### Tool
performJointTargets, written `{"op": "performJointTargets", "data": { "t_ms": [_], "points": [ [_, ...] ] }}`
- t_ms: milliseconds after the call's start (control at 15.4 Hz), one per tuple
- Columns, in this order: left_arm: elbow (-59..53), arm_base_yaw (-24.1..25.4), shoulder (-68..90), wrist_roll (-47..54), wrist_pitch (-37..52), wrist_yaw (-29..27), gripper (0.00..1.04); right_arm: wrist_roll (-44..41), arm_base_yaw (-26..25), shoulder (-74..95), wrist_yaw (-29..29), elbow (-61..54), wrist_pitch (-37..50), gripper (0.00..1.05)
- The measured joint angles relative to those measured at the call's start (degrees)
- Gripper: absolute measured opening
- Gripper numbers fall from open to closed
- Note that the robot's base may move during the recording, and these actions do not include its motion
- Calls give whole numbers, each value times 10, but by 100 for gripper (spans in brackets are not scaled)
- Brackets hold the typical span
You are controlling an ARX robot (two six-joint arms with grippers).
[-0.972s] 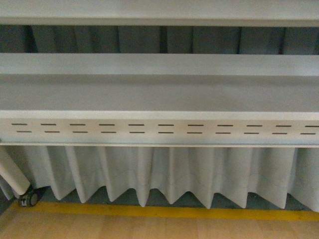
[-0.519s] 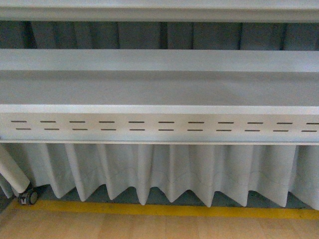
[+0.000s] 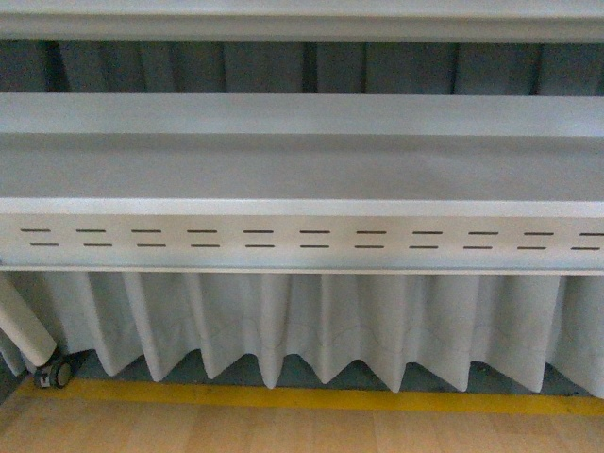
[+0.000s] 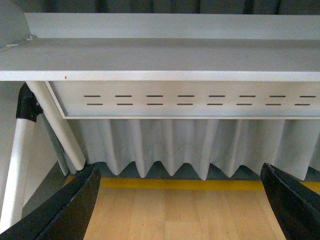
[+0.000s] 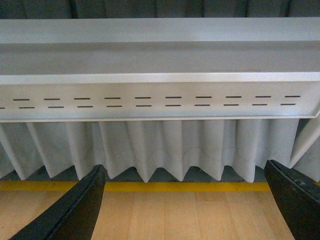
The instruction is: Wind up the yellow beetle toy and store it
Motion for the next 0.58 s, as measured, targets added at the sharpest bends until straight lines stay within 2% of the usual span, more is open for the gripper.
{"op": "performJointTargets", "data": {
  "t_ms": [583],
  "points": [
    [0,0,0,0,0,0,98,0,0,0,0,0,0,98]
  ]
}}
